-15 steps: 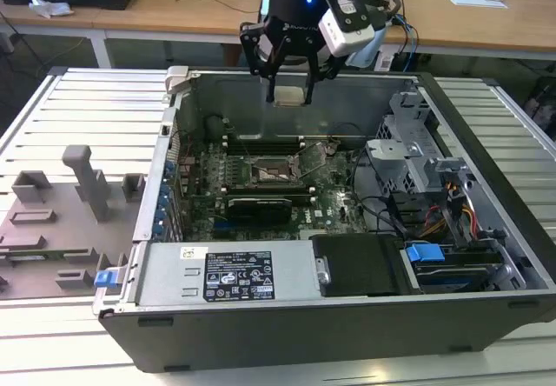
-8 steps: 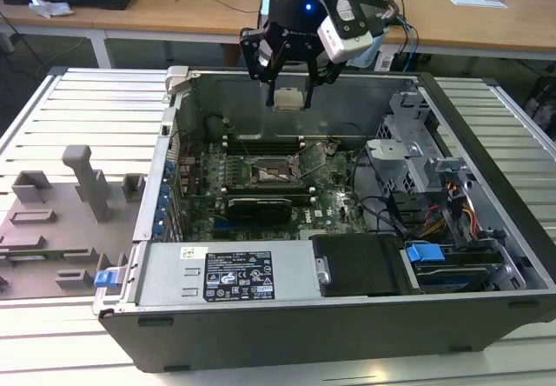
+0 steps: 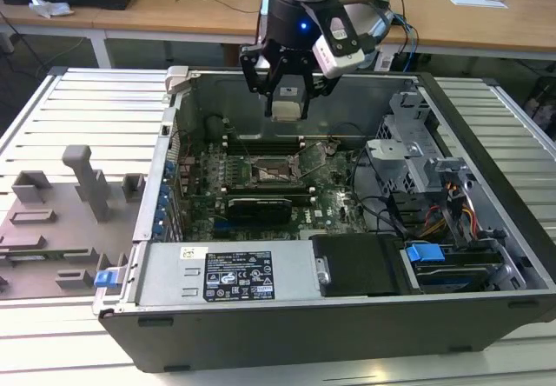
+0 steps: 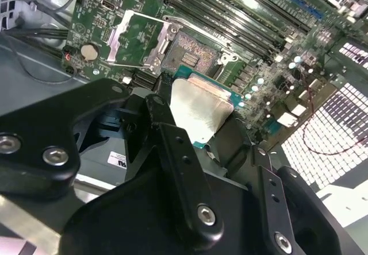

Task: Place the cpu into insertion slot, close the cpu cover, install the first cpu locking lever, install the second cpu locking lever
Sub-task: 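Place the cpu into insertion slot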

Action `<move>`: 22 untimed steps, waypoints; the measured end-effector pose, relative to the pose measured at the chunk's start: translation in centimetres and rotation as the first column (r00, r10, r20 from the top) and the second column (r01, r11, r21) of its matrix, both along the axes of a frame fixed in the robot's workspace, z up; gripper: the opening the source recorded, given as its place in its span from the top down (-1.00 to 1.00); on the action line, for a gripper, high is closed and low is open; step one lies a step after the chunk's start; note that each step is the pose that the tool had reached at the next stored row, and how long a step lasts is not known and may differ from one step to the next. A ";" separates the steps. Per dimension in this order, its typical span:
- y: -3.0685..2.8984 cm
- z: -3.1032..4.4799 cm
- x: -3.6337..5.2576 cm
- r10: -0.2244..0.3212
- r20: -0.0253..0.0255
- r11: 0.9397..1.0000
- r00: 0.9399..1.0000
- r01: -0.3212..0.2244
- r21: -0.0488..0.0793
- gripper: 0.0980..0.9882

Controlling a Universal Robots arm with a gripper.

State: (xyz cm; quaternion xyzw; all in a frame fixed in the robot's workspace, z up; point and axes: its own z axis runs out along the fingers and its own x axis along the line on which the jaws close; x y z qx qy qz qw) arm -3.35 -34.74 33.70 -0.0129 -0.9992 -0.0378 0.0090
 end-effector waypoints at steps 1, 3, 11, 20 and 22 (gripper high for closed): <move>0.13 -0.15 -0.03 0.000 0.000 1.000 1.000 0.000 -0.002 0.00; 0.33 -0.50 -0.08 0.000 0.000 1.000 1.000 0.000 -0.004 0.00; 0.38 -1.28 -0.10 0.000 0.000 1.000 1.000 0.000 -0.004 0.00; 0.38 -2.15 -0.10 0.000 0.000 1.000 1.000 0.000 -0.004 0.00; 0.37 -2.37 -0.10 0.000 0.000 1.000 1.000 0.000 -0.004 0.00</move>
